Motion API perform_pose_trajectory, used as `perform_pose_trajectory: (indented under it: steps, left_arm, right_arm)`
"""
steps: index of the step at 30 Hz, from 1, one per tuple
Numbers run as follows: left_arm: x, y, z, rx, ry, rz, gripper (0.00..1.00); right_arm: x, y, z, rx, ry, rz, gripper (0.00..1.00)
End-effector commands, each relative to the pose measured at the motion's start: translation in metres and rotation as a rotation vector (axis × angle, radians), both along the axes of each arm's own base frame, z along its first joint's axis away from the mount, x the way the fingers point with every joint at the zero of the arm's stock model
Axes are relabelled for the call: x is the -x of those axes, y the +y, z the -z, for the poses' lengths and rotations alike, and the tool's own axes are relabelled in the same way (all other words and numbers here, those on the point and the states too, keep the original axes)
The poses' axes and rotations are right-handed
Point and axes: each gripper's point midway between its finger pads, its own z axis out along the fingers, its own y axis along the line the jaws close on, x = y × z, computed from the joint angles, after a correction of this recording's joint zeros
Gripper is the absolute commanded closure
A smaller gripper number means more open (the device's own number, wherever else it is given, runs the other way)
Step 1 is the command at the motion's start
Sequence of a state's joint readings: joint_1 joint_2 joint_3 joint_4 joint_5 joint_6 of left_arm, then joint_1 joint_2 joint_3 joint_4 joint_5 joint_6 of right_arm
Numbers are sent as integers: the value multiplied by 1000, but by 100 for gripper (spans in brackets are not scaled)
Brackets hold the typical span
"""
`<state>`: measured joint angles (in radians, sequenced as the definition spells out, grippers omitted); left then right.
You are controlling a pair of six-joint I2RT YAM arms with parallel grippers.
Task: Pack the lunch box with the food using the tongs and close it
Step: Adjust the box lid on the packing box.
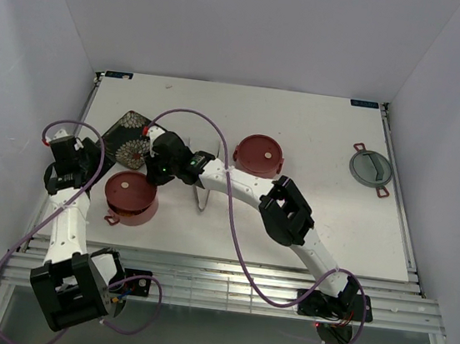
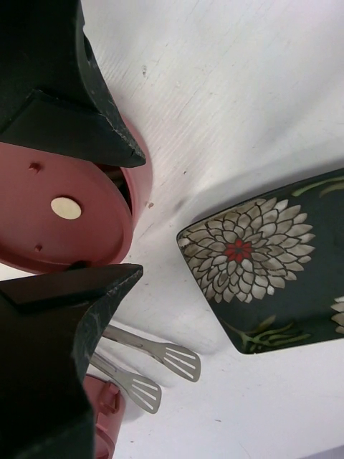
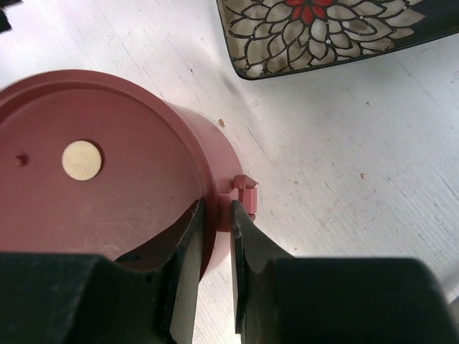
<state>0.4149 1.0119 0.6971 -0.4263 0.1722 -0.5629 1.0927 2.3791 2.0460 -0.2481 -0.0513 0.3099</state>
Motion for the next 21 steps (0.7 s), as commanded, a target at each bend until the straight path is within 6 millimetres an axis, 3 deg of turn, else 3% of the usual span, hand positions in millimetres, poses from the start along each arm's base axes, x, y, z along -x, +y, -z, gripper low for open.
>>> perform_pose_trajectory:
  steps: [1,7,11,21]
  left_arm:
    - [-4,6,-24,-53,-54,0,33]
    - [-3,0,-23,-31,-57,19,33]
    - [-1,-1,-21,-28,-58,18,33]
    - [0,-1,-27,-37,-72,18,33]
  right_arm:
    - [10,0,-14,-10,-2,-24,92]
    - [12,-2,-13,1,-13,-32,91]
    - [13,-2,-28,-25,-37,-30,74]
    - [22,2,-40,-59,-32,-61,61]
